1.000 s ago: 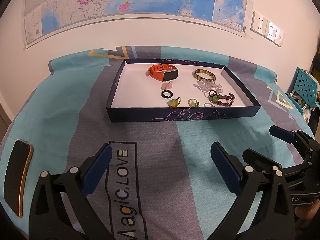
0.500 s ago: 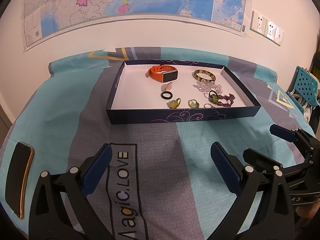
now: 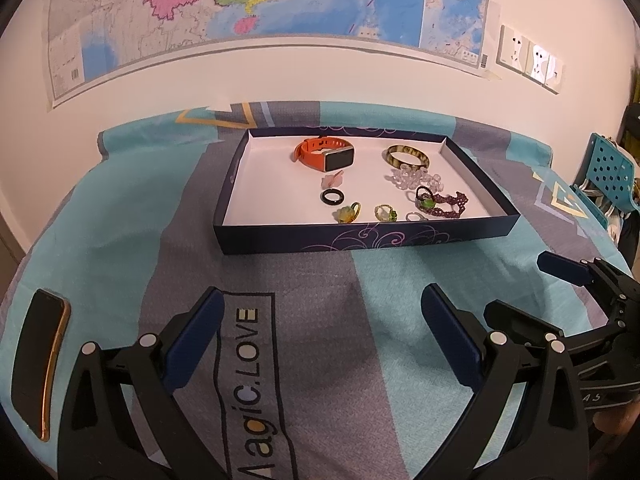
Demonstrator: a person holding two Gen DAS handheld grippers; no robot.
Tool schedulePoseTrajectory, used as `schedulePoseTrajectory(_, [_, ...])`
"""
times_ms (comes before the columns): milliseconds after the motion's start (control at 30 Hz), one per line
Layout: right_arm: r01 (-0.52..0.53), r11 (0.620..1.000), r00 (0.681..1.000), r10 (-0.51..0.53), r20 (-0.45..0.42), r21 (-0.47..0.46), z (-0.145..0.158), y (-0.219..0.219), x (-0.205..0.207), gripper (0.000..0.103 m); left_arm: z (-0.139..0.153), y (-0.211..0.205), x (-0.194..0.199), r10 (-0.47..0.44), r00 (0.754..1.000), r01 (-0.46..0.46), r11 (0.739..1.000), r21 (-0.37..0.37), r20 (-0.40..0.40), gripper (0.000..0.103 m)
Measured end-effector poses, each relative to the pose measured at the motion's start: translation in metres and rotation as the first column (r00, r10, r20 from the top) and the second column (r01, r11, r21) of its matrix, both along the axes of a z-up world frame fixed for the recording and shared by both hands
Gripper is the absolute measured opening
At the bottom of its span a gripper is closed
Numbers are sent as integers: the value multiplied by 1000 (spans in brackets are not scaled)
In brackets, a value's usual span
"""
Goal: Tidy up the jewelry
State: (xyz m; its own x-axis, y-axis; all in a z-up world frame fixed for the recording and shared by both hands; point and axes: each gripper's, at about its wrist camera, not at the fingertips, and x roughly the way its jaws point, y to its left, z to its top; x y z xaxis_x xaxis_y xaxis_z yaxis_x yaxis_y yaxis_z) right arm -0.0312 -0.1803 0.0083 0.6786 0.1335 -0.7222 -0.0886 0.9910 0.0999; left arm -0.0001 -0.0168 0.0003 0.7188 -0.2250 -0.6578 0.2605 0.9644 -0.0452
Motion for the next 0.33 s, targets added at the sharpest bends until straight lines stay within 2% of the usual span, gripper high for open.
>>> schedulePoseTrajectory(100, [-7,1000,1000,7,-1,-9,0,-1,-1,96,0,-1,-1,-9,1000,9,1000,0,0,97])
schedulePoseTrajectory(167, [-15,1000,1000,15,-2,-16,1,-8,-1,96,-2,0,2,-11,1000,11,1000,-15,-29,97])
schedulePoseTrajectory(233, [-2,1000,1000,1,-20,-24,0,-23,3,96,-5,2,5,-9,999,8,1000,-16,-46,97])
schedulePoseTrajectory(333, [58,994,997,-62,-48,-95,-2,-64,11,96,-9,13,11,13,998,-13,1000,-5,-59,97])
